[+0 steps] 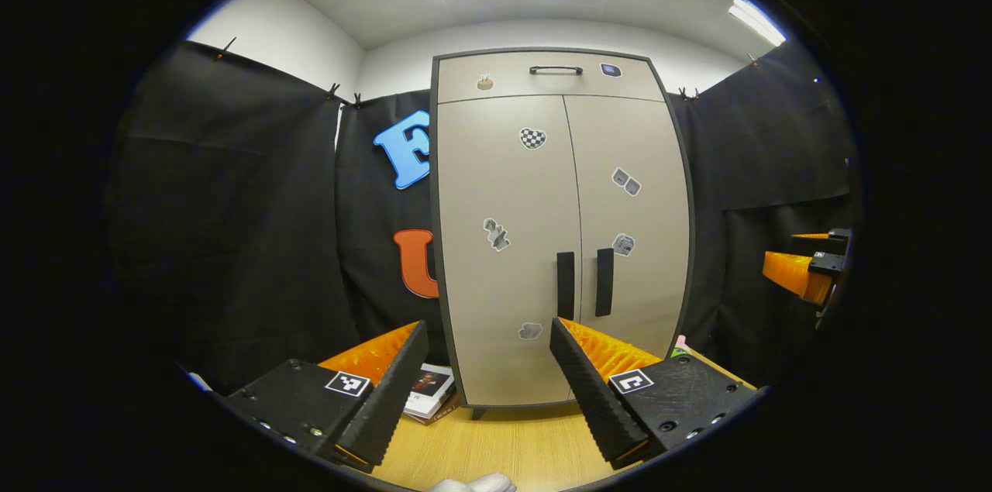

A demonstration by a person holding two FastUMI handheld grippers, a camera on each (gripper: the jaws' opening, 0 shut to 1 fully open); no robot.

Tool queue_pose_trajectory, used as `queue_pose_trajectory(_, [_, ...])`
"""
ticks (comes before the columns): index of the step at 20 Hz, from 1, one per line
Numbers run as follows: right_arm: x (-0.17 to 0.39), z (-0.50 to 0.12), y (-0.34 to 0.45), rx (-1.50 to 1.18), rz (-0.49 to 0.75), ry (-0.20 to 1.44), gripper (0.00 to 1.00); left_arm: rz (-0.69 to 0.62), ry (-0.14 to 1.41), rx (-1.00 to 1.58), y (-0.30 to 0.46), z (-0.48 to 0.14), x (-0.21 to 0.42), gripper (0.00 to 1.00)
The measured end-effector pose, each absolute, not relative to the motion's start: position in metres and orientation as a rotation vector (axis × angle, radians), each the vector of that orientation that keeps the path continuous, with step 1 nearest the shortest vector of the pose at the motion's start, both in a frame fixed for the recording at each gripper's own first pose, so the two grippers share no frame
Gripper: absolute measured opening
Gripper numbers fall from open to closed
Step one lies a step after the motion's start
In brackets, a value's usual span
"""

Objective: Open the right door of the double-door shoe cabinet with the right hand, and open the left door with the left hand.

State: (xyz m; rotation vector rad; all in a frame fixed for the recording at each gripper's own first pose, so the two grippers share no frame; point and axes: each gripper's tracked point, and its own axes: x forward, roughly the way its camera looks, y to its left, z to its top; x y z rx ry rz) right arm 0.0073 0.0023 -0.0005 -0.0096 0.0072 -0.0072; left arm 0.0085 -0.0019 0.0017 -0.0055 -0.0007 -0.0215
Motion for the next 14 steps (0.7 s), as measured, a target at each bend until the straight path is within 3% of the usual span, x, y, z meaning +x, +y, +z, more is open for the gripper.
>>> queue_pose_trajectory(8, [0.029, -0.007, 0.015, -0.012, -0.004, 0.02, 0.99, -0.02, 0.008, -0.005, -0.001, -0.003, 0.01, 0.96])
queue_pose_trajectory(14, [0.078, -0.011, 0.045, -0.003, 0.007, 0.015, 0.99, 0.001, 0.02, 0.0, 0.008, -0.01, 0.006, 0.96])
